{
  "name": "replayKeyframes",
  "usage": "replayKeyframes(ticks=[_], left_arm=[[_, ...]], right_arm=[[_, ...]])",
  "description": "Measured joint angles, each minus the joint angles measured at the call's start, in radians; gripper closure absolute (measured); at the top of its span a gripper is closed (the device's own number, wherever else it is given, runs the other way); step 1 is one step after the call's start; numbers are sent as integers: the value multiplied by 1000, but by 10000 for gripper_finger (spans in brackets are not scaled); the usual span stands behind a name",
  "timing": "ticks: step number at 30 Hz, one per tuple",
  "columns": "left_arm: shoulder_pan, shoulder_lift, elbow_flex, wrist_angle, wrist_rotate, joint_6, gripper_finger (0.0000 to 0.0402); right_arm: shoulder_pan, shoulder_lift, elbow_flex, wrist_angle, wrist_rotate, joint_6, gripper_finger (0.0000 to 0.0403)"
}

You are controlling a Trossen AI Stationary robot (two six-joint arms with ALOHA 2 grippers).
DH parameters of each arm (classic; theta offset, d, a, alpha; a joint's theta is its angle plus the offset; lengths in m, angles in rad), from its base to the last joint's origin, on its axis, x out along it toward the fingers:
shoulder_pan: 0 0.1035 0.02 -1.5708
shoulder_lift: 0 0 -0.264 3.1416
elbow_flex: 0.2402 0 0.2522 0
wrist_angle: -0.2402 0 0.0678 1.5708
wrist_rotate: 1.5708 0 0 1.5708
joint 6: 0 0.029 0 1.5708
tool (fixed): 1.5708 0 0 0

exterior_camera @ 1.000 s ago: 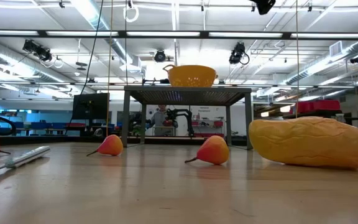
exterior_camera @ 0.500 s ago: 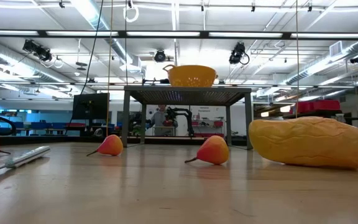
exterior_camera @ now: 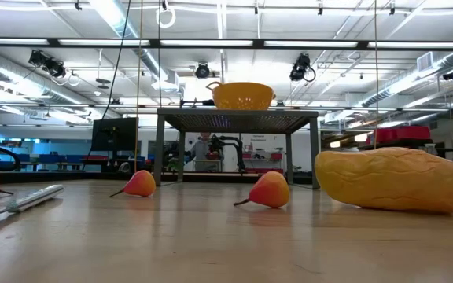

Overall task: Pick & Place Fruit
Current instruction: Put the pear into the yellow colander bowl on the shelf

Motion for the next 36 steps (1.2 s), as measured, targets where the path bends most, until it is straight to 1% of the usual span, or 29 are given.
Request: replayKeyframes(ticks=[6, 8, 14, 18, 21, 25, 30, 33, 36], left_arm=[[0, 0, 0, 0, 0, 0, 396], [0, 0, 0, 0, 0, 0, 393], [0, 0, 0, 0, 0, 0, 379], [0, 0, 0, 0, -4, 0, 388], [0, 0, 0, 0, -7, 0, 396], [0, 0, 0, 0, -8, 0, 392], [0, 0, 0, 0, -8, -1, 377], [0, 0, 0, 0, -8, -1, 379], [0, 0, 0, 0, -8, 0, 389]], right_arm=[[3, 83, 0, -8, -30, 30, 119], [4, 112, 0, -6, -51, 33, 118], [4, 202, 0, -7, -73, 44, 118], [4, 262, 0, -6, -72, 46, 118], [4, 301, 0, -7, -72, 78, 118], [4, 339, 0, -6, -72, 127, 118], [4, 369, 0, -6, -92, 133, 113], [3, 386, 1, -5, -122, 131, 103], [3, 409, 1, -5, -125, 125, 98]])
